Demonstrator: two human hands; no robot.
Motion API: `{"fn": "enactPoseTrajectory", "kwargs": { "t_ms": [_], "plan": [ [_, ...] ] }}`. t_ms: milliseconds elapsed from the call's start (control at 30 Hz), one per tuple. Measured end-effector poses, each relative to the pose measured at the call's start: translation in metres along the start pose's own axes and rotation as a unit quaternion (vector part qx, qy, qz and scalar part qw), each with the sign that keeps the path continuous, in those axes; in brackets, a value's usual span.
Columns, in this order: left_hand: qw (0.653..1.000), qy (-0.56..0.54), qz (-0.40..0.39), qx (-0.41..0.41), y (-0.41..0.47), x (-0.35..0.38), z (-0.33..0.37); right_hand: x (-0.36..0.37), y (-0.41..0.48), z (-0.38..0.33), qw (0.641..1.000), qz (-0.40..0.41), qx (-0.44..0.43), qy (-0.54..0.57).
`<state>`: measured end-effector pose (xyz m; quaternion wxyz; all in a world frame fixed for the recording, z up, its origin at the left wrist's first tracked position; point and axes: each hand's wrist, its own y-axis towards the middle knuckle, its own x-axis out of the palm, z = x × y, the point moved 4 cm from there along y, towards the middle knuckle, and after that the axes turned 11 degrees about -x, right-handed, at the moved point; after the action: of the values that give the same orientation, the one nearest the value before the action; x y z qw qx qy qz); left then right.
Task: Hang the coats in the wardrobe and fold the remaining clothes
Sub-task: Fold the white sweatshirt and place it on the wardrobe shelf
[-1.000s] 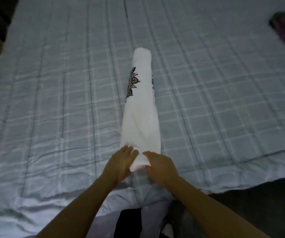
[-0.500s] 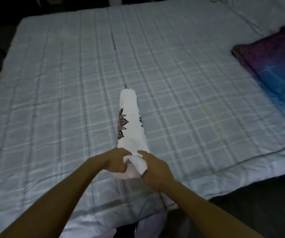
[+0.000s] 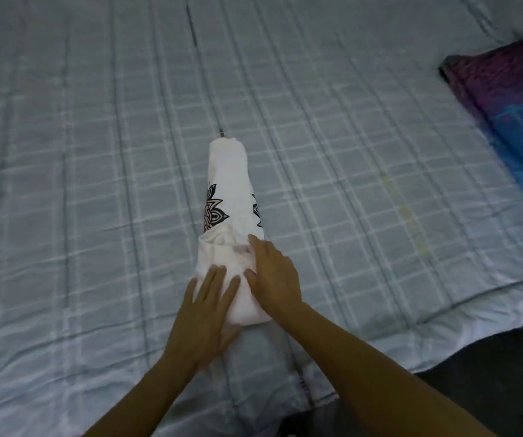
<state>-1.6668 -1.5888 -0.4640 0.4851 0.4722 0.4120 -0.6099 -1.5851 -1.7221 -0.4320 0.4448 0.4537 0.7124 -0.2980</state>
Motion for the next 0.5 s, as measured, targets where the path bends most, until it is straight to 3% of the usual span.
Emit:
{"fn": "enactPoseTrajectory", "kwargs": {
  "t_ms": [133, 200, 333, 500],
  "plan": [
    [0.995, 0.0, -0.051, -0.082, 0.018, 0.0, -0.004, -0.002, -0.012, -0.007, 0.987, 0.077, -0.124, -0.064],
    [0.992, 0.01, -0.08, -0.095, 0.027, 0.002, 0.001, 0.012, -0.032, -0.011, 0.981, 0.026, -0.184, -0.05],
    [0.992, 0.018, -0.077, -0.097, 0.033, 0.011, 0.008, 0.046, -0.058, -0.006, 0.982, -0.111, -0.137, -0.074],
    [1.0, 0.012, 0.024, -0.013, 0.013, 0.017, 0.008, 0.059, -0.038, 0.004, 0.988, -0.045, -0.093, -0.113]
  ]
}}
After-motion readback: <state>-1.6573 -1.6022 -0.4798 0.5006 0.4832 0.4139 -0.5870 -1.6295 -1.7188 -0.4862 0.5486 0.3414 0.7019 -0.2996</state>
